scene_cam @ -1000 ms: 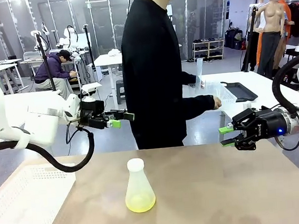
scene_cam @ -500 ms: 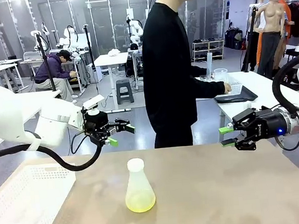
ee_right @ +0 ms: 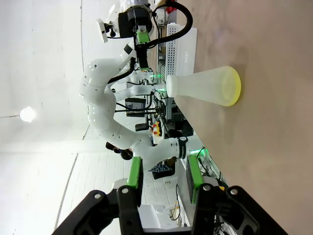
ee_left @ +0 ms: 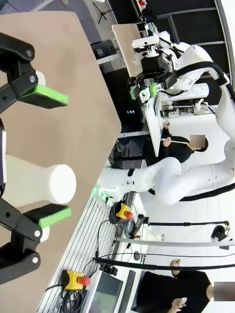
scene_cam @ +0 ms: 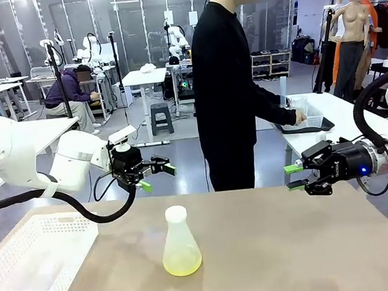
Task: Prepare the solutions needed for the experiment.
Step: When the human places the Big flask in the center of the table, pick up the Big flask and place it in the left Organizing basket.
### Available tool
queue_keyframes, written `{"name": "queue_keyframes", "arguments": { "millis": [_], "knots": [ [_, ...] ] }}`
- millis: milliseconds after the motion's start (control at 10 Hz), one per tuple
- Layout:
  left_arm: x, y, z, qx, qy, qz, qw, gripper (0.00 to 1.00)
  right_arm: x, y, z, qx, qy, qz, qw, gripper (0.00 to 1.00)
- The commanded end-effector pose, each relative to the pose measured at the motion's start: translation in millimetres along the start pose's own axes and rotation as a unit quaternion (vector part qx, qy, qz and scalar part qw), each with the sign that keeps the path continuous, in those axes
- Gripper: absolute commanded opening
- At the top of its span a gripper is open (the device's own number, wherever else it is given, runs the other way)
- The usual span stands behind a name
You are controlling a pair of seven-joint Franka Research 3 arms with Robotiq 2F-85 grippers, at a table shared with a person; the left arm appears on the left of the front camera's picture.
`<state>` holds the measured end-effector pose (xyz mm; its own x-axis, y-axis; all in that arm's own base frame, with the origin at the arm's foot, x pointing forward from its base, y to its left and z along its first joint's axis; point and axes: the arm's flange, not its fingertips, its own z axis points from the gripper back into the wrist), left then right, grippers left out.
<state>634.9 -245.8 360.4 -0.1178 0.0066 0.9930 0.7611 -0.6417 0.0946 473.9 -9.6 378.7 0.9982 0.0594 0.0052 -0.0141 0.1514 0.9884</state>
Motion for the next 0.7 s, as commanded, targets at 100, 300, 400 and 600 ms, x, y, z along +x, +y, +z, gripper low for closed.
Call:
{"name": "queue_keyframes", "arguments": {
  "millis": [100,300,400,600],
  "knots": [
    [-16.6,6.7,-2.4,-0.010,-0.006,-0.015,1.000,1.00,0.0,1.0,0.0,-0.005,0.004,-0.001,1.000,0.47],
    [-40.4,13.7,-5.4,-0.012,0.014,-0.023,1.000,1.00,0.0,1.0,0.0,-0.005,0.004,-0.001,1.000,0.47],
    [-48.4,15.5,-6.2,-0.029,0.005,-0.020,0.999,1.00,0.0,1.0,0.0,-0.005,0.004,-0.001,1.000,0.47],
    [-62.3,10.5,-10.7,-0.052,0.017,-0.021,0.998,1.00,0.0,1.0,0.0,-0.005,0.004,-0.001,1.000,0.47]
  ]
}}
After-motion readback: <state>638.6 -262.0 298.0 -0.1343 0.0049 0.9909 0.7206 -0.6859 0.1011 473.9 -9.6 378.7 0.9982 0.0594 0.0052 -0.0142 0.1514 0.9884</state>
